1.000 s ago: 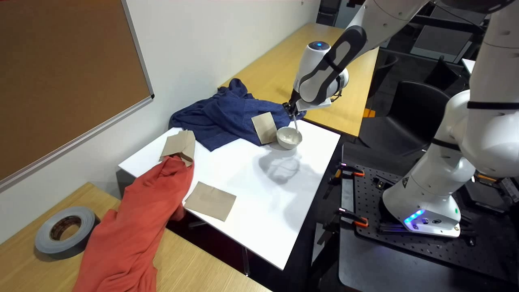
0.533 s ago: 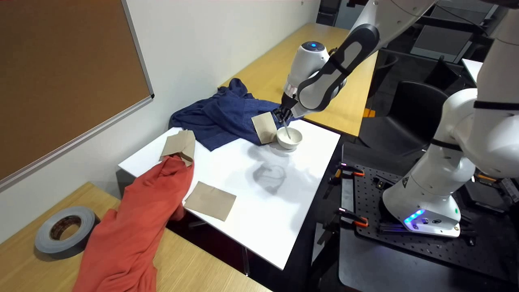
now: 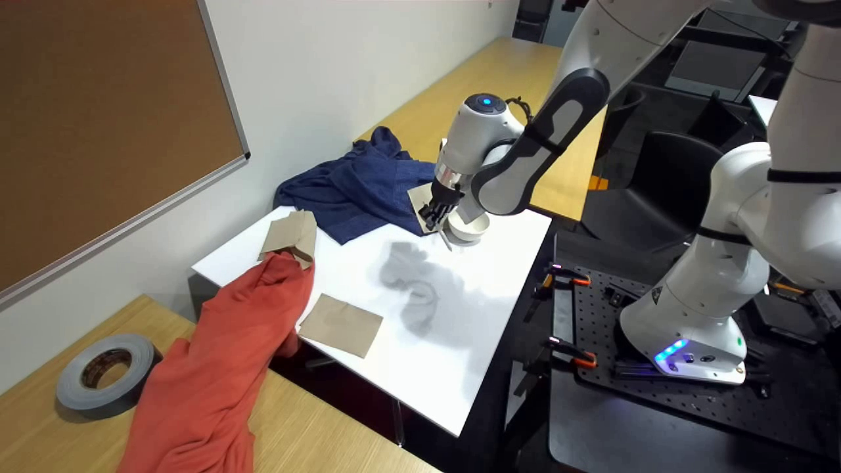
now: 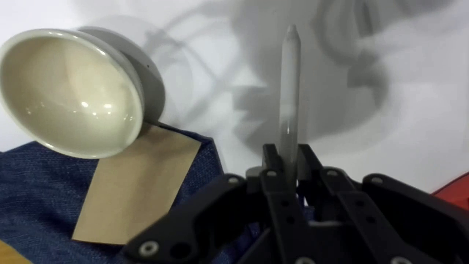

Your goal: Remove the pen from the bowl and place it on the table

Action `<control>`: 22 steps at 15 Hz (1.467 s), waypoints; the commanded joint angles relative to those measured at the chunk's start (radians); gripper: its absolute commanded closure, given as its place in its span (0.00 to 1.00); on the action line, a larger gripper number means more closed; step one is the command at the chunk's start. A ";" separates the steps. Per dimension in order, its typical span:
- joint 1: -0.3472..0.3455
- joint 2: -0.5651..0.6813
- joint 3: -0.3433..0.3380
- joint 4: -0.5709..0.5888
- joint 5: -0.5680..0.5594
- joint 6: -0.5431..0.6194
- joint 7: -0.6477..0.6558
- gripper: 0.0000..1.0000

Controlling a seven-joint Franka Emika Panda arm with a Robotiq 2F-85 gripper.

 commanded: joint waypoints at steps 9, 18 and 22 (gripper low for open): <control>0.112 0.259 0.004 0.177 0.082 0.036 -0.025 0.96; 0.098 0.315 0.020 0.262 0.067 -0.131 -0.018 0.43; 0.088 0.309 0.026 0.272 0.063 -0.155 -0.017 0.12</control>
